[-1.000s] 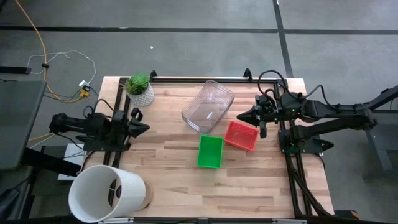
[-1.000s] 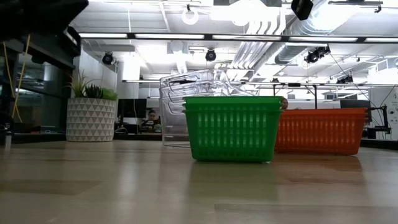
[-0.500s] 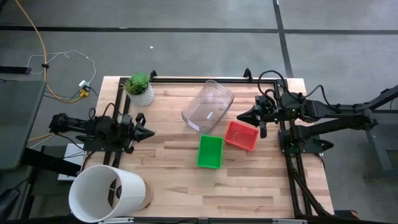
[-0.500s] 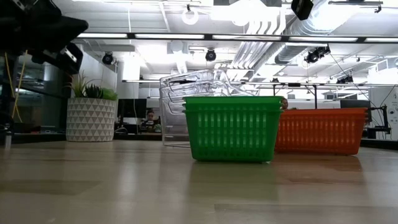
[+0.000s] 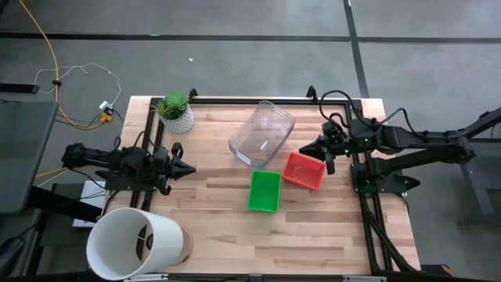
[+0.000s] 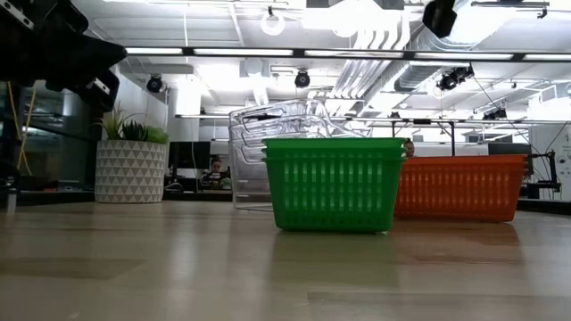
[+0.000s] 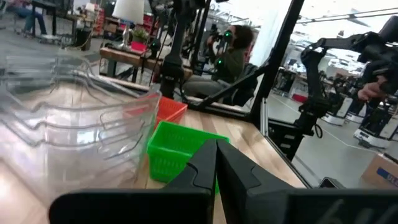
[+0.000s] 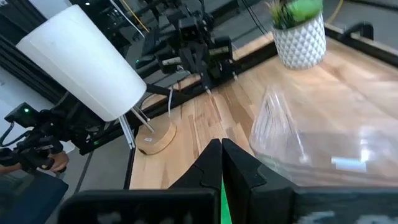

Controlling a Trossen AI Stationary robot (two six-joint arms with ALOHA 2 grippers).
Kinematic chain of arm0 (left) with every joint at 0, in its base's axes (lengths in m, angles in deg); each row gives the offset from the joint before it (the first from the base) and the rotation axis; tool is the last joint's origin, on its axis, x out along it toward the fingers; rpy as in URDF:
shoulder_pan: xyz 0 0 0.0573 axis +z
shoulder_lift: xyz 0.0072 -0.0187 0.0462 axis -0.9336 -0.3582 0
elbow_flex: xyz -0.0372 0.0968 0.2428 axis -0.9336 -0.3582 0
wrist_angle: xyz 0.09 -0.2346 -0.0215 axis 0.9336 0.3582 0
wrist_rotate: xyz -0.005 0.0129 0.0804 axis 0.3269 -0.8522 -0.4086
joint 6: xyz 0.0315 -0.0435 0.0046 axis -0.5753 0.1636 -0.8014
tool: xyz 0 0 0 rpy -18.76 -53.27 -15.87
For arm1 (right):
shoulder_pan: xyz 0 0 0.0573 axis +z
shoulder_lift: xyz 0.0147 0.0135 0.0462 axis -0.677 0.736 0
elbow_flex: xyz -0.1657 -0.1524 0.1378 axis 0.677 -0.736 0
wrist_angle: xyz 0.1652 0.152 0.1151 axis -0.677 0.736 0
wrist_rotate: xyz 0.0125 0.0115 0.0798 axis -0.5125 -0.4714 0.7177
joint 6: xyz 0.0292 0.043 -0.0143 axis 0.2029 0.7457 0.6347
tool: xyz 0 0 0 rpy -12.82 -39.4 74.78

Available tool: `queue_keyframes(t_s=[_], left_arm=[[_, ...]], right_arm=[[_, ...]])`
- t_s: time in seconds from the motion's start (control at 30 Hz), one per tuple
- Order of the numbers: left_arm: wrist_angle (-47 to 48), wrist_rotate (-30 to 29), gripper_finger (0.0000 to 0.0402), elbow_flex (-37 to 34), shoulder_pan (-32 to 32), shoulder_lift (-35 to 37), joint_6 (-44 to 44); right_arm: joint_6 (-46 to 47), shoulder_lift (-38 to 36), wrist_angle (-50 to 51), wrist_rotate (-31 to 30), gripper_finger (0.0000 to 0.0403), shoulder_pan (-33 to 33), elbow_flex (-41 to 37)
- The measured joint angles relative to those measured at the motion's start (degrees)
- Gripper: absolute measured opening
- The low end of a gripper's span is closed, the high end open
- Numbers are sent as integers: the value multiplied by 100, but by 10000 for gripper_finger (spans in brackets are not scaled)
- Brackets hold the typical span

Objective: Stack baskets by color
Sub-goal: Return to Home Position

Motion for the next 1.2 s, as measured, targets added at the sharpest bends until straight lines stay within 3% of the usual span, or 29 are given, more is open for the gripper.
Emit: queue_keyframes(t_s=[0.3,0.5,0.97,1.2], left_arm=[[39,580,0,0,720,-3,-184],[24,611,0,4,1051,-78,-241],[25,577,1,4,1091,-245,740],[25,577,1,4,1089,-245,743]], right_arm=[[136,0,14,24,0,0,0],[99,0,18,24,0,0,0],[-174,-56,24,22,0,-1,0],[-722,-728,64,28,0,1,-149]])
